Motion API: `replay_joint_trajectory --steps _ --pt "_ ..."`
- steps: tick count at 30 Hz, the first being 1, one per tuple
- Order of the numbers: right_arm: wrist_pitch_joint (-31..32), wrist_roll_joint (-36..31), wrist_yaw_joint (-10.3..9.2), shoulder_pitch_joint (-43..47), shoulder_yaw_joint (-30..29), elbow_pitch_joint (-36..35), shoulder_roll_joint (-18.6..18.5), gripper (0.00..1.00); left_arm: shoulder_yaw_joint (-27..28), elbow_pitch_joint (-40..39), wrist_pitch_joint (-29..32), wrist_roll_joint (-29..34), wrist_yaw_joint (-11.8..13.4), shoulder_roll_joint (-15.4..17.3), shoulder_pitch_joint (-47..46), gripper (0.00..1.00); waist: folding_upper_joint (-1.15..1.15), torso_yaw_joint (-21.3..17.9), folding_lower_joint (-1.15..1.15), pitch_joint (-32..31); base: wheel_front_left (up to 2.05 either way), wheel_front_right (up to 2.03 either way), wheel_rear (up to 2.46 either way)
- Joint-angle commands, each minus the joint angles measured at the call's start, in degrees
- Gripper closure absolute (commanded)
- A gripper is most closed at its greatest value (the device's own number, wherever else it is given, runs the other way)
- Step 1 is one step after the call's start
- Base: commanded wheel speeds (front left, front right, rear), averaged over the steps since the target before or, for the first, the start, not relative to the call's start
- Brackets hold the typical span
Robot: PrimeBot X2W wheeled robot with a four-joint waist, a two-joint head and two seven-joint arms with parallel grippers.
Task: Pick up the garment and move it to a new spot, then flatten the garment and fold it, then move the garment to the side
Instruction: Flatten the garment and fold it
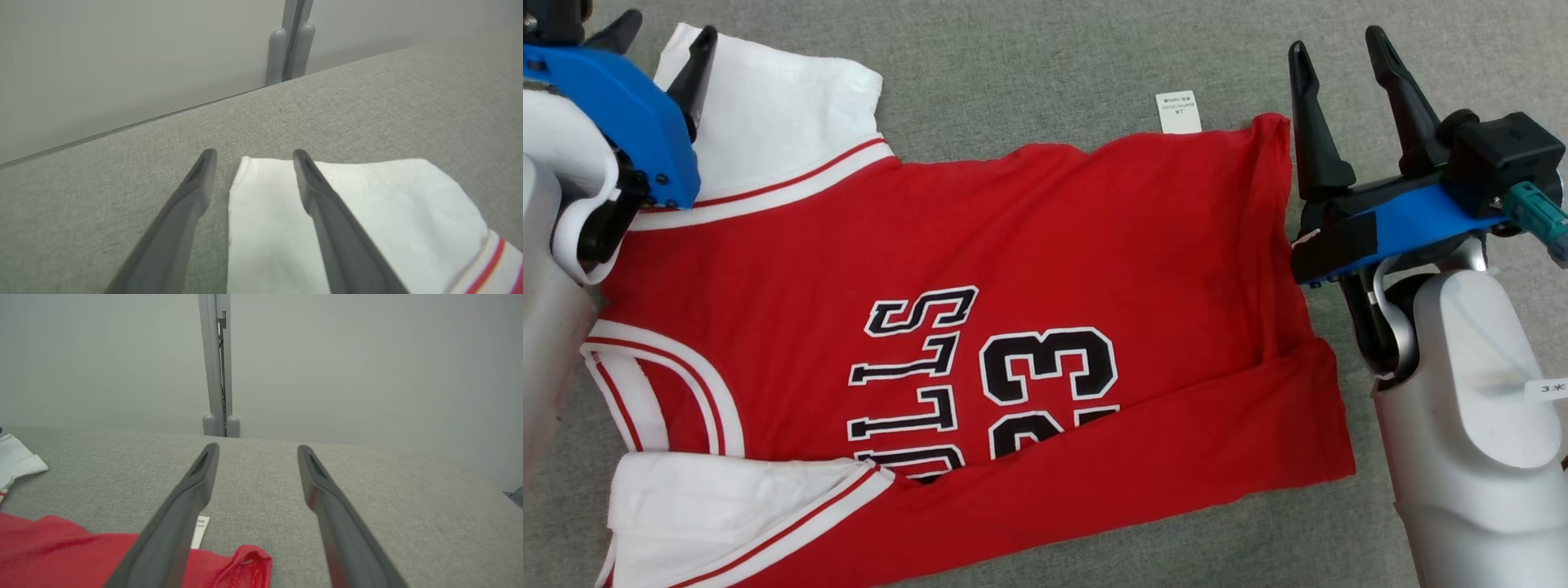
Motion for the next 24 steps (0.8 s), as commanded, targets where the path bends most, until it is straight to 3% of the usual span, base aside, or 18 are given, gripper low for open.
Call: replay_joint_trajectory --steps 1,10,11,12,13,24 --pt "-0.1 0.2 0.01 -0.8 0.2 -0.2 -0.1 0.00 -1.6 1.2 1.5 -2.4 -0.1 0.7 -1.2 0.00 0.00 -0.4 -0.01 0.2 0.00 0.00 0.00" --pt "0.5 0.2 0.01 -1.2 0.6 0.6 -0.1 0.00 -6.8 3.9 3.1 -8.7 -0.1 2.1 -1.4 0.00 0.00 -1.7 -0.01 0.9 0.00 0.00 0.00" --pt "0.7 0.3 0.01 -1.2 0.8 0.7 -0.1 0.00 -7.6 4.3 3.3 -8.8 -0.1 2.3 -1.4 0.05 0.00 -1.7 -0.01 0.9 0.00 0.00 0.00" --pt "1.1 0.3 0.01 -1.3 1.0 0.9 -0.1 0.00 -8.4 4.8 3.1 -8.7 -0.1 2.4 -1.5 0.59 0.00 -1.8 -0.01 0.8 0.00 0.00 0.00" --pt "1.6 0.1 0.01 -1.3 1.1 1.0 -0.1 0.00 -9.0 5.2 2.5 -8.7 -0.1 2.5 -1.6 1.00 0.00 -1.8 -0.01 0.7 0.00 0.00 0.00" --pt "12.3 -2.6 0.01 -1.5 1.7 3.5 -1.1 0.00 -14.4 5.5 -4.7 -11.5 -0.1 0.5 -3.8 1.00 0.00 0.9 -0.01 -2.4 0.00 0.00 0.00"
